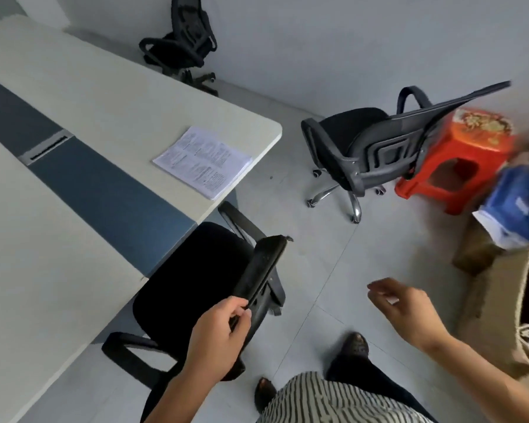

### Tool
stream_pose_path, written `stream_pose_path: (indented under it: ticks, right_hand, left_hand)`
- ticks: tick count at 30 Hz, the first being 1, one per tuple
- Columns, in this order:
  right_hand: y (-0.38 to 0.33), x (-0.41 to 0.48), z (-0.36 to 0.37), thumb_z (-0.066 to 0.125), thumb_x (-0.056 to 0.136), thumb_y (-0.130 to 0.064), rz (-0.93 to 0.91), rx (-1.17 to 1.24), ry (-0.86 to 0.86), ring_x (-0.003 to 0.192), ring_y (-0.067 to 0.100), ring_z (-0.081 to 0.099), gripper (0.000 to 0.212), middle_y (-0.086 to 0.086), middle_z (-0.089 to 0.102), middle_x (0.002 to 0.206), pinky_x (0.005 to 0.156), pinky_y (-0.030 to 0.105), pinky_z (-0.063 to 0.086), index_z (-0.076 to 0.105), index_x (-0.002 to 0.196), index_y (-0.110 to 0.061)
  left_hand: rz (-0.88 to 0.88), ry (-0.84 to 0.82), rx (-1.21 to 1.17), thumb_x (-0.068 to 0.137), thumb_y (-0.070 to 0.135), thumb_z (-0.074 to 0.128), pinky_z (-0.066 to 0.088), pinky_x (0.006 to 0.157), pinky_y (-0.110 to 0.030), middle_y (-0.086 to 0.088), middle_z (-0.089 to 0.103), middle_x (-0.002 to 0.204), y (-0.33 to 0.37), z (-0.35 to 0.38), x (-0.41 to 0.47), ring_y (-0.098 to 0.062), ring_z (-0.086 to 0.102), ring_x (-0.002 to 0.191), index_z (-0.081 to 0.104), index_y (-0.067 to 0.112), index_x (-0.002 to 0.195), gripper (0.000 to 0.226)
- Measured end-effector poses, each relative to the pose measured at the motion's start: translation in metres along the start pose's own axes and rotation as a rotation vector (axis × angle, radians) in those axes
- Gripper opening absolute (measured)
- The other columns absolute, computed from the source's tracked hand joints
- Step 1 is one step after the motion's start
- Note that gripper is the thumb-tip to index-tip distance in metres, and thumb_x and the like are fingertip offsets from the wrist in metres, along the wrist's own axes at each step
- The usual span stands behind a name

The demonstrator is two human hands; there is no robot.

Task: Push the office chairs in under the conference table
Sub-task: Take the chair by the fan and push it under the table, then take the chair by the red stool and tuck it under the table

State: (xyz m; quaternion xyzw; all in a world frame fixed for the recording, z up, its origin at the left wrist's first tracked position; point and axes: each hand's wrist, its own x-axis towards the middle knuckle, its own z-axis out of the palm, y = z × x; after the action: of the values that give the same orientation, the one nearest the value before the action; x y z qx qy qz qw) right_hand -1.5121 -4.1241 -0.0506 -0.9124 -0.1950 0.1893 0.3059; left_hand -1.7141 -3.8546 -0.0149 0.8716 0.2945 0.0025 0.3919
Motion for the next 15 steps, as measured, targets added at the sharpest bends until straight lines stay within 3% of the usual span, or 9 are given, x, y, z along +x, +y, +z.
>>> stream_pose_path:
  ticks: [5, 9, 15]
  right_hand:
    - [0.072, 0.001, -0.055, 0.067, 0.085, -0.026, 0.175, 0.107, 0.114, 0.072, -0.007, 0.065, 0.010, -0.024, 0.070, 0.077, 0.062, 0.018, 0.049, 0.066, 0.083, -0.036]
    - [0.124, 0.024, -0.105, 0.069, 0.083, -0.024, 0.260, 0.152, 0.173, 0.070, -0.009, 0.064, 0.020, -0.037, 0.064, 0.077, 0.060, 0.012, 0.047, 0.064, 0.077, -0.042]
    - [0.177, 0.065, -0.181, 0.067, 0.084, -0.017, 0.322, 0.219, 0.297, 0.073, -0.010, 0.065, 0.025, -0.038, 0.064, 0.083, 0.063, 0.009, 0.046, 0.062, 0.078, -0.041]
  left_hand:
    - [0.002, -0.065, -0.077, 0.087, 0.026, 0.059, 0.051, 0.078, -0.022, 0.013, 0.069, 0.084, 0.058, 0.043, 0.042, -0.001, 0.063, 0.087, 0.064, 0.034, 0.096, 0.012]
    - [-0.050, -0.083, -0.154, 0.083, 0.013, 0.065, 0.048, 0.067, -0.008, 0.005, 0.071, 0.077, 0.117, 0.096, 0.092, 0.000, 0.064, 0.082, 0.066, 0.034, 0.081, 0.021]
    - [0.123, -0.188, -0.145, 0.086, 0.018, 0.063, 0.046, 0.067, -0.005, 0.009, 0.070, 0.081, 0.218, 0.157, 0.170, 0.003, 0.063, 0.081, 0.068, 0.025, 0.089, 0.009]
